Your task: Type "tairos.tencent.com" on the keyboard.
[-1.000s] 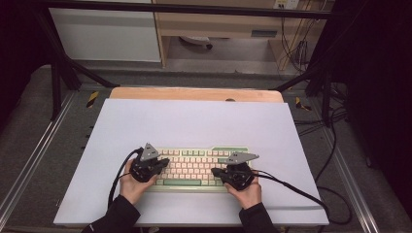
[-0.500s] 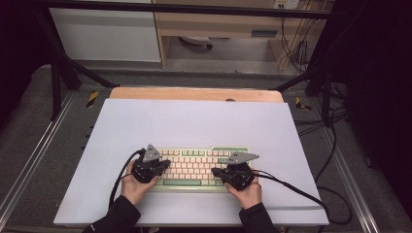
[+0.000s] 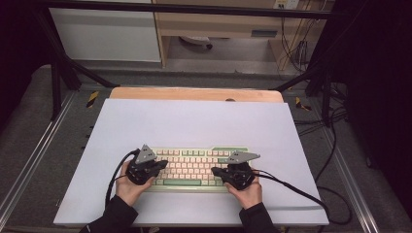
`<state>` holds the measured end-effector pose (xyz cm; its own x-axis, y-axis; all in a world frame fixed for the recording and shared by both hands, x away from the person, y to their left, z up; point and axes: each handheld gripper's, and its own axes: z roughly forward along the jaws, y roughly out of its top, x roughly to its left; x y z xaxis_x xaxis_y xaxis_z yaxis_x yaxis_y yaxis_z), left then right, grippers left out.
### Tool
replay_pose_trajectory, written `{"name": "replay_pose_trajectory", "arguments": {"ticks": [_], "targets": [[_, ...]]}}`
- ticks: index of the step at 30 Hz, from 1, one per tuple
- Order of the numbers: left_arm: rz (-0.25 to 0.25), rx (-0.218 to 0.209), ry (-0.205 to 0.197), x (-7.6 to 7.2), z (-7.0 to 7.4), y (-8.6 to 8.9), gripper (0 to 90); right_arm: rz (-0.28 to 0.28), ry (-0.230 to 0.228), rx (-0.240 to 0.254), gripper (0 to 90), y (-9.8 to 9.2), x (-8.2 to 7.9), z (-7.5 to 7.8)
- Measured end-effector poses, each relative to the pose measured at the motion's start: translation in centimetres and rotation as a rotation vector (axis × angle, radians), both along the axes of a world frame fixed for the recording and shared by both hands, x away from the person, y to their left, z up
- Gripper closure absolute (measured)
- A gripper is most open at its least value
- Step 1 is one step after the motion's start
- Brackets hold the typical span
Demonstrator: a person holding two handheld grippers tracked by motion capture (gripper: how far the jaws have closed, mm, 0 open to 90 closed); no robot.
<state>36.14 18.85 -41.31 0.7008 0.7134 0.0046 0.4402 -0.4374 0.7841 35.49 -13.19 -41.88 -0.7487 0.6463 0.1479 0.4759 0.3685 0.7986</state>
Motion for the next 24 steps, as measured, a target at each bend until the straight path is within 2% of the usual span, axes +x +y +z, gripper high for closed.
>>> {"name": "replay_pose_trajectory", "arguments": {"ticks": [15,24], "targets": [[0.034,-0.002,0.005,-1.8,-0.2,4.0,90.0,0.023,0.011,0.017,90.0,1.6,0.2,-0.1],[0.038,-0.012,0.013,-2.1,-0.6,4.7,90.0,0.036,0.018,0.031,90.0,3.3,0.5,-0.2]]}}
